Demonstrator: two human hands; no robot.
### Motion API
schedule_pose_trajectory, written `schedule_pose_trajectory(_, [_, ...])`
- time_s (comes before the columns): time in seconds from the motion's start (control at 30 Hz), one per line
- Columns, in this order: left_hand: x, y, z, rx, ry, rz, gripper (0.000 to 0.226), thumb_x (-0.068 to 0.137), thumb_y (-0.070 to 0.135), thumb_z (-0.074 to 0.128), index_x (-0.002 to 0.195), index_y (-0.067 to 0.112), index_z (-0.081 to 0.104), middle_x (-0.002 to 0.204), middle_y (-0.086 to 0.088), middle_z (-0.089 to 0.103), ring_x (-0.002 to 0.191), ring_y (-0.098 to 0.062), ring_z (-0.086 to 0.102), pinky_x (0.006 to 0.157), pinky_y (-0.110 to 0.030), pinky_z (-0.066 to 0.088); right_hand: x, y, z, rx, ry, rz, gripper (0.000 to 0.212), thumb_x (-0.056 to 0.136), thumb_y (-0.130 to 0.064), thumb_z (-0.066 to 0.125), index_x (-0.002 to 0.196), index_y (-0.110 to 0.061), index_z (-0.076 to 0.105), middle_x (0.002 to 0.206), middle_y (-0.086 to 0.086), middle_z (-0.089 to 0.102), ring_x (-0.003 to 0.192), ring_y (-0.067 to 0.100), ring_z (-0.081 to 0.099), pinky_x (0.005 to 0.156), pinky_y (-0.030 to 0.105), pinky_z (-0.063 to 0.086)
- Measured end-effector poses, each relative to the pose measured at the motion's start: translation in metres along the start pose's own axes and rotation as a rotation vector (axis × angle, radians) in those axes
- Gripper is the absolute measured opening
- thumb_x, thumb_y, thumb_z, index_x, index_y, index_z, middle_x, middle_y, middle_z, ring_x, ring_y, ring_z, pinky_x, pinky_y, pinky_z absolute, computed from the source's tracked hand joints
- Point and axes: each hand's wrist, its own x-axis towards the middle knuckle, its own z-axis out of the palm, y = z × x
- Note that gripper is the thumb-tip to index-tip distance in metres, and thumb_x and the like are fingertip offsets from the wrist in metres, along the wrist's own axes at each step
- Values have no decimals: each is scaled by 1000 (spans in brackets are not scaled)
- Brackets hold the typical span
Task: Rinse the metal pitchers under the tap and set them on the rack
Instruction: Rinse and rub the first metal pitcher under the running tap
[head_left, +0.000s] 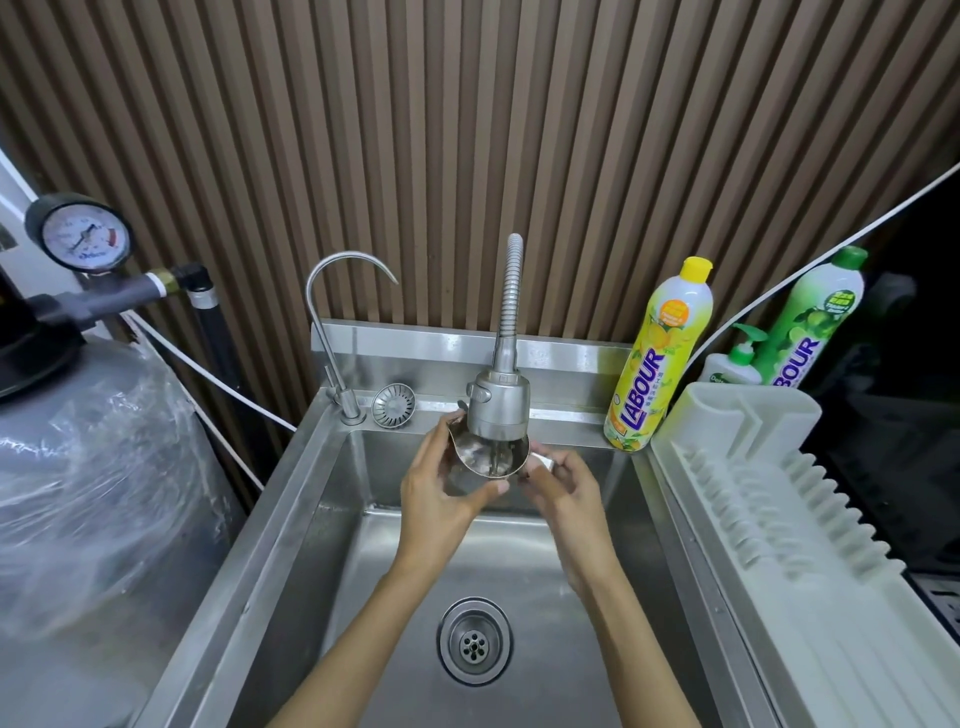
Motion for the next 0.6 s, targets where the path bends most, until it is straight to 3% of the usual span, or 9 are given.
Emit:
schedule_pose_trajectory(0.1, [-3,12,-6,179,27,96,80,53,26,84,122,37,45,113,28,48,106,19,46,90,-1,34,-1,9,1,229,-92,88,15,92,-8,52,78,-5,47,91,16,65,91,31,65,86,34,56])
schedule_pose_trajectory(0.17, [-6,15,-8,312,92,91,81,50,48,78,124,25,54,108,21,51,103,3,49,90,-11,36,-4,10,0,178,-100,129,15,91,-14,54,81,-4,50,77,13,67,77,25,67,77,34,59])
schedule_pose_trajectory(0.23, [-9,16,-9,408,134,52,77,49,66,67,111,21,62,95,14,54,94,-9,53,83,-17,40,-7,4,-1,61,-65,141,20,90,-19,58,82,-1,54,69,10,66,66,20,67,64,33,60])
schedule_pose_trajectory(0.33, [-14,14,-8,419,108,-60,68,49,77,58,88,21,66,76,12,55,76,-10,58,69,-17,42,-8,-9,-6,-177,59,140,23,86,-21,65,77,-2,57,65,7,65,57,13,67,52,33,59])
schedule_pose_trajectory(0.4, [-16,11,-5,362,45,-145,58,52,72,66,85,25,69,72,11,62,72,-1,63,65,-7,42,-10,-21,-11,-402,141,84,25,82,-26,69,71,-7,59,67,8,67,63,20,69,57,41,60])
schedule_pose_trajectory(0.47, [-17,9,1,206,-43,-249,36,59,53,78,85,29,71,73,14,71,73,9,64,67,-3,42,-13,-33,-12,-651,200,-16,28,80,-34,68,66,-13,56,71,9,70,74,30,67,69,43,56])
schedule_pose_trajectory(0.53, [-15,5,6,5,-151,-338,33,59,43,82,88,30,73,83,13,75,83,7,66,79,-12,46,-20,-43,-9,-868,251,-129,29,82,-34,66,70,-12,52,77,10,70,82,34,62,72,38,48])
schedule_pose_trajectory(0.6, [-11,2,10,-124,-209,-358,40,59,37,84,95,26,71,95,8,75,95,-3,67,90,-24,48,-25,-48,-5,-909,281,-235,24,85,-30,63,76,-13,49,80,10,68,82,33,60,67,35,39])
